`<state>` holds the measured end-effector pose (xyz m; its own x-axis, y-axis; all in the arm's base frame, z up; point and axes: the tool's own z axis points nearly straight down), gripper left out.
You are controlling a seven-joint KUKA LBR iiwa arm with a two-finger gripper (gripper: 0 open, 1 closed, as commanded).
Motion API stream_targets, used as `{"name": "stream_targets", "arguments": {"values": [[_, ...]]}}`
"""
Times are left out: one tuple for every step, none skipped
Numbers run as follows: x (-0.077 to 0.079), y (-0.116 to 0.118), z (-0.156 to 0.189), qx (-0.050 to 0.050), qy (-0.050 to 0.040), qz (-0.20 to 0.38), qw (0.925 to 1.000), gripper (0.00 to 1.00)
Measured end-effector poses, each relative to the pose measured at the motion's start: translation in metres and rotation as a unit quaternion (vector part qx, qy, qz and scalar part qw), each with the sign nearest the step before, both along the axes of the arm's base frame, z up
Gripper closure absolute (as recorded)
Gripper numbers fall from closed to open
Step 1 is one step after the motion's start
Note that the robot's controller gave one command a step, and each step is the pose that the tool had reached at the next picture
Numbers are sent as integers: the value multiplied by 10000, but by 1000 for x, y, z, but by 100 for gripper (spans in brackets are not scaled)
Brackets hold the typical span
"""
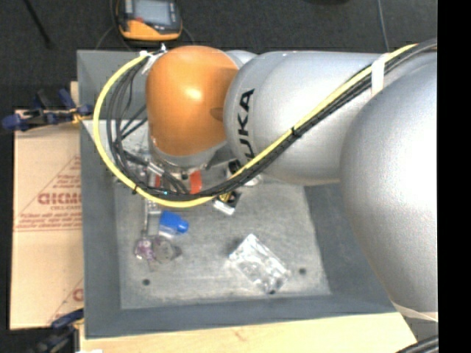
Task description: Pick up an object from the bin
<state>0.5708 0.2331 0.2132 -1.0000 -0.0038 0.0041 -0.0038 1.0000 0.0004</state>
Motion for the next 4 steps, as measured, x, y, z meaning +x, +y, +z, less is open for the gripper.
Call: {"name": "stream_targets", "arguments": {"values": [[-15, -65, -145, -6, -11, 1624, 9867, 0], [-14, -62, -143, 11, -33, 1607, 9870, 100], [-12, -35, -38, 10, -83, 1567, 9876, 100], [-14, -36, -43, 10, -37, 1550, 9879, 0]]}}
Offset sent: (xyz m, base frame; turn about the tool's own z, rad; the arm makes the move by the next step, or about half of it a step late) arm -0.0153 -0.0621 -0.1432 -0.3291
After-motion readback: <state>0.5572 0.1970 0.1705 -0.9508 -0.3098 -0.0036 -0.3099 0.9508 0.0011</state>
